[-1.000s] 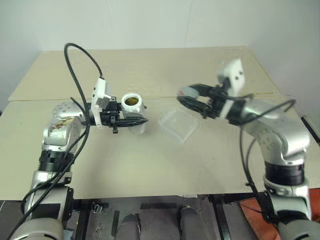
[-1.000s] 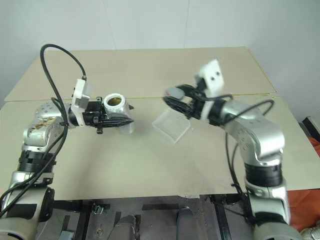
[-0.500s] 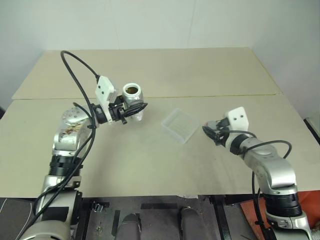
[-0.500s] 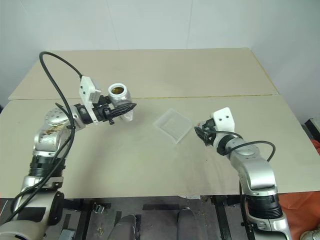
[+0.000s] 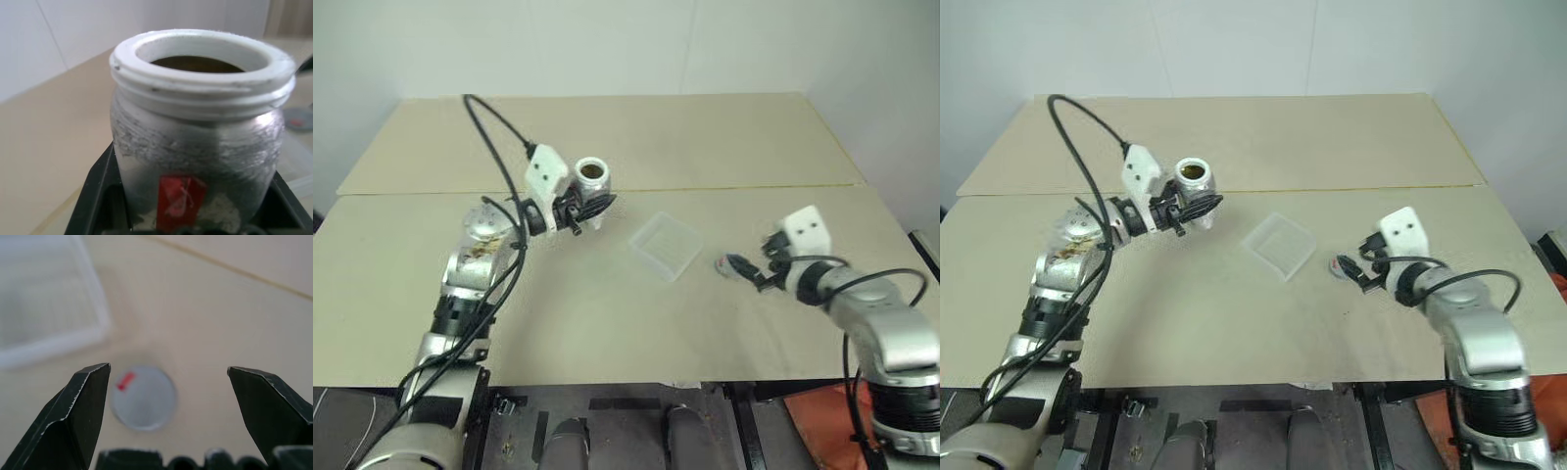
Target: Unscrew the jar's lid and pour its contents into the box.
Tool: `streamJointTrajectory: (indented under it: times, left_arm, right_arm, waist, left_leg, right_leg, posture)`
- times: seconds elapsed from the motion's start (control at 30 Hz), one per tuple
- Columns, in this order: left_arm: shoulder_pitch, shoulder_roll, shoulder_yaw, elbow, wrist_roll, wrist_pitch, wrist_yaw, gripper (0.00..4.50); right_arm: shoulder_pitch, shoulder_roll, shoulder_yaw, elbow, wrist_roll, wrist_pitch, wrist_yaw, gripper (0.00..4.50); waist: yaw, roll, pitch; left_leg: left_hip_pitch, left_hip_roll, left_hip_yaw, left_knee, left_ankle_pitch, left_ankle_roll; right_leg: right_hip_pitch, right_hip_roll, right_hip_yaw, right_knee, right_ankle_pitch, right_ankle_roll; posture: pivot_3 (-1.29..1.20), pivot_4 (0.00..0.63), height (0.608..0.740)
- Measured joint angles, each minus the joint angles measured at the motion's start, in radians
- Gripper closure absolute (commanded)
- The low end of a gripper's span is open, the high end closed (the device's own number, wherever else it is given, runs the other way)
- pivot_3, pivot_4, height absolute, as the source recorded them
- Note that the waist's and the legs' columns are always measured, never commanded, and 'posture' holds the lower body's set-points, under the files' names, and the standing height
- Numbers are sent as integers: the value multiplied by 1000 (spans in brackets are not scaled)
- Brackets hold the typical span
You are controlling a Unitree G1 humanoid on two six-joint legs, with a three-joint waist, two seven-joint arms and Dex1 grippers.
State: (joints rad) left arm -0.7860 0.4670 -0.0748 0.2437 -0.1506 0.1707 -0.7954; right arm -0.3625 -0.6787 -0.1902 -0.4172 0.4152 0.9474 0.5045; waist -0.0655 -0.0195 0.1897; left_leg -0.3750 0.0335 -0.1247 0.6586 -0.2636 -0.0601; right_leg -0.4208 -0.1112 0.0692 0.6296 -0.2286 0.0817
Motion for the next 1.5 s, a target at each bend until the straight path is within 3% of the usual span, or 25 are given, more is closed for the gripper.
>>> streamJointTrajectory:
  times: [0.13,0.27,0.47,0.67,0.87,1.23,1.37,1.5]
  left_arm:
    - [-60,7,-171,188,307,-346,172,2561]
    - [-223,30,-429,451,757,-613,566,2561]
    - [-562,-82,-725,727,1219,-638,1106,2561]
    - [-628,-152,-919,845,1425,-631,1296,2561]
    - [-633,-175,-971,921,1483,-620,1356,2561]
    - [-646,-185,-955,925,1452,-634,1401,2561]
    - [-638,-143,-824,926,1301,-693,1313,2561]
    - [-589,-83,-539,940,978,-717,1074,2561]
  right_arm:
    - [-110,-9,-72,-61,181,98,81,66]
    - [-131,-46,-27,-64,236,137,126,66]
    - [-167,-80,20,-66,239,136,145,66]
    - [-171,-101,21,-84,259,137,143,66]
    - [-136,-133,17,-118,277,149,134,66]
    - [-126,-144,15,-127,312,155,123,66]
    - [-114,-151,15,-144,312,147,123,66]
    - [-84,-155,11,-144,288,108,120,66]
  waist:
    - [3,0,0]
    - [23,-1,0]
    - [51,-1,1]
    - [43,-1,1]
    - [53,-1,1]
    - [51,-2,1]
    - [49,-2,1]
    - [44,-1,1]
  left_leg:
    - [1,0,0,0,0,0]
    - [-4,-1,0,1,0,0]
    - [-11,-4,0,3,0,0]
    - [-11,-4,1,2,0,0]
    - [-11,-4,1,2,0,-1]
    - [-11,-4,1,2,1,-1]
    - [-11,-4,1,2,1,-1]
    - [-10,-3,1,2,1,-2]
  right_leg:
    - [1,0,0,-1,0,0]
    - [-1,-1,0,-3,1,2]
    - [-2,-3,-1,-4,4,7]
    - [-4,-3,-1,-3,4,7]
    - [-4,-3,-1,-3,4,7]
    - [-4,-3,-1,-2,4,7]
    - [-4,-3,-1,-2,4,7]
    - [-4,-3,-1,-1,4,7]
  posture:
    - [0,150,740]
    - [0,150,740]
    - [0,150,740]
    - [0,150,740]
    - [0,150,740]
    - [0,150,740]
    - [0,150,740]
    - [0,150,740]
